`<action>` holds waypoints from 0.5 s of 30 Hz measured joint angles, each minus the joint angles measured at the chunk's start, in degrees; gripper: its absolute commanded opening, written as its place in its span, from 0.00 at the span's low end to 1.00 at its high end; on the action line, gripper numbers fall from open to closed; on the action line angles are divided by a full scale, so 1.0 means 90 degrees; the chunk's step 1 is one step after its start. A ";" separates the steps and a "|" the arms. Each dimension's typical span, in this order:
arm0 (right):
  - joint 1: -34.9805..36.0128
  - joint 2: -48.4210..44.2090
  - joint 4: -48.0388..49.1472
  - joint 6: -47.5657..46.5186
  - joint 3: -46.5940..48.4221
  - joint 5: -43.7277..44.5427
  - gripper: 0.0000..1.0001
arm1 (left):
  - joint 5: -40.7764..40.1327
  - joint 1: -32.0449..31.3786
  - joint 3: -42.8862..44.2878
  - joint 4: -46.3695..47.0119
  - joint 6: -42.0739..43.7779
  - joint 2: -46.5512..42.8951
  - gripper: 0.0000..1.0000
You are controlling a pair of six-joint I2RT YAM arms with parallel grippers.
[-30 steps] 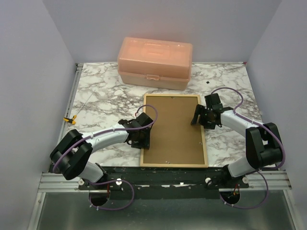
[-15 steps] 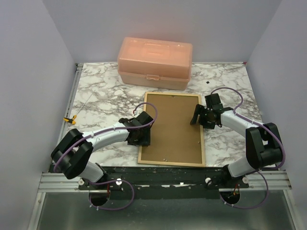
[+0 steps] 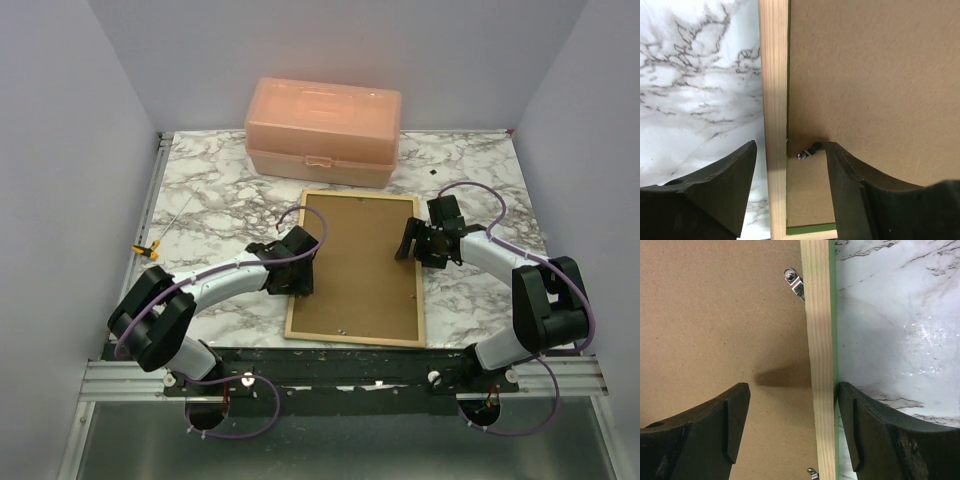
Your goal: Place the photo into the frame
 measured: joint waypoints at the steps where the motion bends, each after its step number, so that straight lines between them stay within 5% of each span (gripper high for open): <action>1: 0.0000 0.0000 0.0007 -0.0012 0.0000 -0.0010 0.77 | -0.0005 0.0041 0.0000 0.0083 0.0002 0.0000 0.59; 7: 0.0000 0.0000 0.0056 -0.0036 -0.0012 -0.0070 0.77 | -0.0007 0.0177 -0.0015 0.0374 0.0046 0.0000 0.45; 15: 0.0000 0.0007 0.0092 -0.0036 -0.0019 -0.0107 0.77 | 0.0019 0.0221 -0.0061 0.0503 0.0151 0.0022 0.69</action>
